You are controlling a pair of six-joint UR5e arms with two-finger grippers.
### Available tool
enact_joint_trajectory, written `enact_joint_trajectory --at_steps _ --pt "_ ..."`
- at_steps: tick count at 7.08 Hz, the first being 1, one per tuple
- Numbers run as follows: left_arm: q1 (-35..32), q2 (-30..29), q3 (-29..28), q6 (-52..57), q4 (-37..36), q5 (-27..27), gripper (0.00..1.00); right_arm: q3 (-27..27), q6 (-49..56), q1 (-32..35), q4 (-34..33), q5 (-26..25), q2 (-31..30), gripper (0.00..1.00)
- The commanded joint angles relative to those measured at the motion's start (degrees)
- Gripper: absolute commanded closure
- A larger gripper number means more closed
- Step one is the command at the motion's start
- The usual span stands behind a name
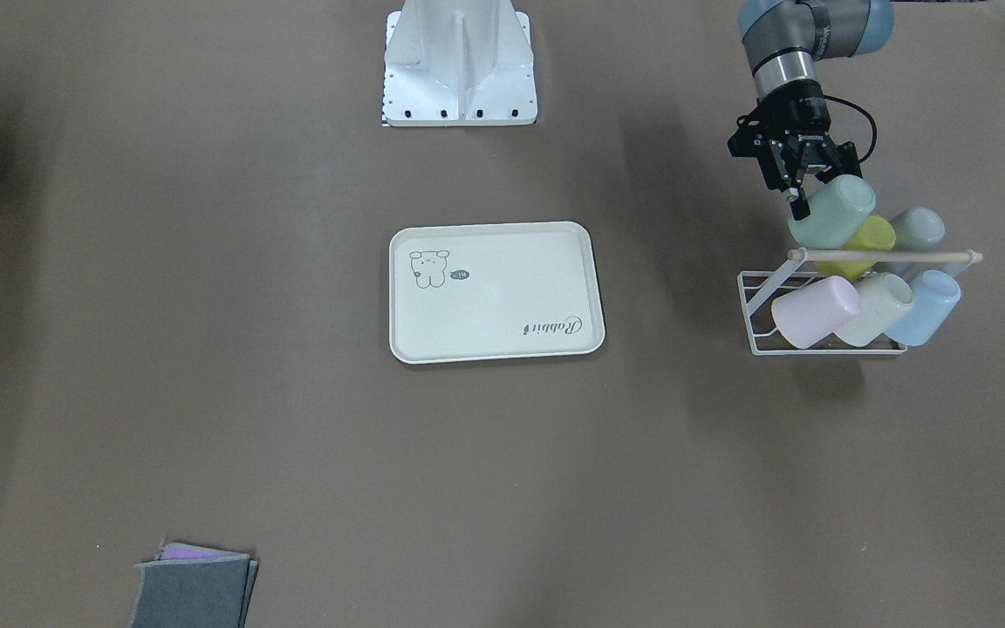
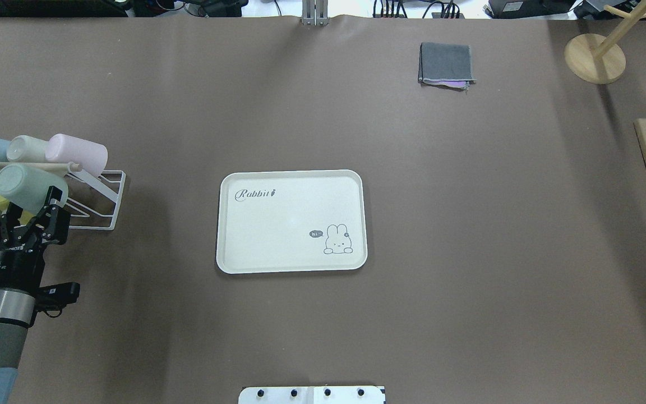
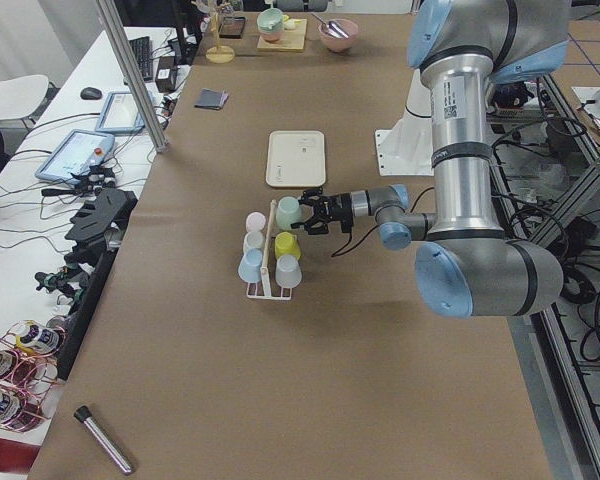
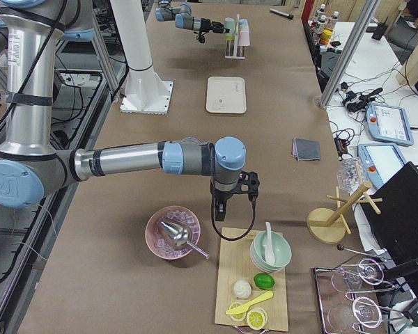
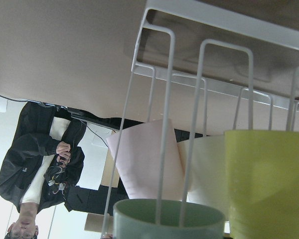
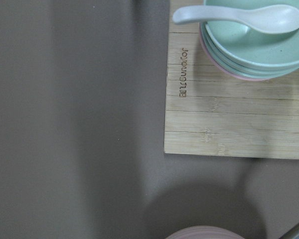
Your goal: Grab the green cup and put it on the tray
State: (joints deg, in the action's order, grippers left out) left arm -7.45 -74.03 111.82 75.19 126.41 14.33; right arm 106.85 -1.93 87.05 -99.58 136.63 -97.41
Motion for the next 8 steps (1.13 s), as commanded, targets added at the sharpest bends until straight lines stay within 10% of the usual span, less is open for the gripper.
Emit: enact_joint_trajectory --at_steps 1,6,8 --pt "0.06 0.73 1.29 5.02 5.99 0.09 0.24 0.29 0.00 0.57 0.00 0.04 -0.06 0.00" --pt "0.06 2.22 3.84 6.56 18.82 0.18 0.27 0.20 0.09 0.84 0.00 0.04 -0.24 0.00" --pt "0.15 2.75 5.32 -8.72 23.36 2.00 0.27 -0.15 0.09 0.93 0.00 -0.22 -0.24 0.00"
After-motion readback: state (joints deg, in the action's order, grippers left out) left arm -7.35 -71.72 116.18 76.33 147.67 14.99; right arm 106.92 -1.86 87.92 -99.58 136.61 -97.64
